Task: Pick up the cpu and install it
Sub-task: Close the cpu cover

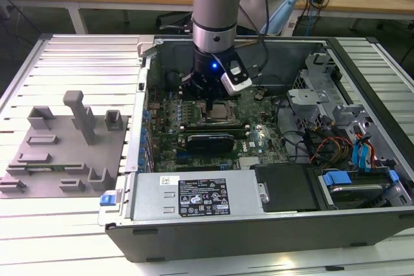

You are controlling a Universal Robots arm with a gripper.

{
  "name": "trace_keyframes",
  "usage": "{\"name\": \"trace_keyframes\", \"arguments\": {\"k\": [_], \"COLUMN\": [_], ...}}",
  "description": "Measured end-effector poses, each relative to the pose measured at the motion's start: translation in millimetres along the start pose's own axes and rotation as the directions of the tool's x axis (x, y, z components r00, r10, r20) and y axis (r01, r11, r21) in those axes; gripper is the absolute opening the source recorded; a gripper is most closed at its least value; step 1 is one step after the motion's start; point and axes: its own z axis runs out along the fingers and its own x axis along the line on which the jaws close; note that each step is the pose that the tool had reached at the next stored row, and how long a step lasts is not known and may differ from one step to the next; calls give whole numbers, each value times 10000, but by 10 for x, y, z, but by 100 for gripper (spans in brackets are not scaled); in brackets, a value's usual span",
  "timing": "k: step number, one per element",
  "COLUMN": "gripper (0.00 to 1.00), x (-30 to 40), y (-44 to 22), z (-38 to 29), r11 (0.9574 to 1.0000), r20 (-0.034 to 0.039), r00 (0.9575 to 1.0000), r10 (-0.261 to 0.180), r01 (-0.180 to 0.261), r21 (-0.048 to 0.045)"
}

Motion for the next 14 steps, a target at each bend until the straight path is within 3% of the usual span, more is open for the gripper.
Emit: {"name": "trace_keyframes", "arguments": {"k": [7,14], "gripper": [11,11], "x": [91,96], "y": [0,-1], "z": [77,112], "r11": [10000,10000], "r20": [5,3], "r00": [10000,10000], "r10": [0,0], "r01": [0,0], "r21": [-16,-23]}}
